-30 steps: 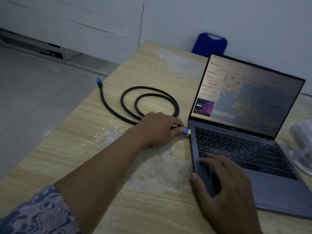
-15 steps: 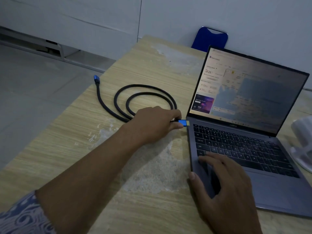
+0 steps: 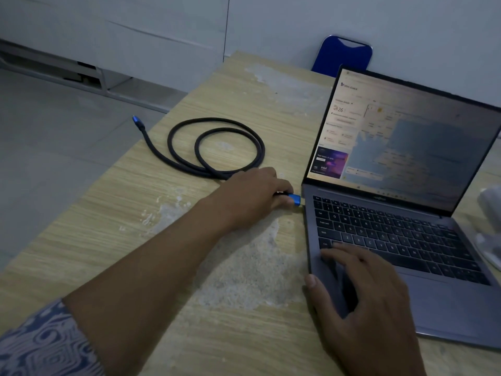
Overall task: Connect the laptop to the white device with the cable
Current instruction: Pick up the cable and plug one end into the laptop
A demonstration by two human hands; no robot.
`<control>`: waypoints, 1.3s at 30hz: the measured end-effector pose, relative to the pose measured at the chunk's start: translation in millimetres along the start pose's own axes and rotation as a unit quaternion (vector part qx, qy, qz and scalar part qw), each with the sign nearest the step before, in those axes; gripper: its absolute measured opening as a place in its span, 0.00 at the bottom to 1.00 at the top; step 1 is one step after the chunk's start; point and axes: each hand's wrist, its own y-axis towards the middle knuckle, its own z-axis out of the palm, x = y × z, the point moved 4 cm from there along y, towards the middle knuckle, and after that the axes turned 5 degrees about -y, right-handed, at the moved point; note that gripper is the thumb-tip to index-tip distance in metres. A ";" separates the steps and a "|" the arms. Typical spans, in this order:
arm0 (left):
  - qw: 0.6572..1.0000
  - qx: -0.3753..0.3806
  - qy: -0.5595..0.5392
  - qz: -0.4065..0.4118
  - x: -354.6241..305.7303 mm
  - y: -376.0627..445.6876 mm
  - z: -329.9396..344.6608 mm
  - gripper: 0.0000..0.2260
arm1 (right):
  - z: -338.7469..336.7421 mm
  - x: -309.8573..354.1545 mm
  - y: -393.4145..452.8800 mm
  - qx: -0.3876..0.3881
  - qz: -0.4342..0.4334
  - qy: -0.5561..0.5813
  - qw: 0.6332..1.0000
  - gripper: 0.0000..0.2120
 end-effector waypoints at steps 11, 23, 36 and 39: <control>0.998 0.019 -0.051 0.019 2.6 2.5 2.0 0.16 | 0.1 1.3 -0.2 -0.020 -0.018 -0.007 1.000 0.25; 0.997 0.032 -0.064 0.012 1.8 0.6 1.5 0.16 | 4.3 -1.8 -1.3 -0.026 -0.018 -0.016 0.999 0.25; 0.997 0.015 -0.079 0.017 -0.2 -0.7 1.7 0.15 | 4.7 -3.6 -2.4 -0.022 -0.015 -0.019 0.999 0.25; 0.997 0.007 -0.073 0.024 -2.1 -1.7 1.4 0.14 | 5.1 -4.2 -3.1 -0.012 -0.014 -0.031 0.999 0.26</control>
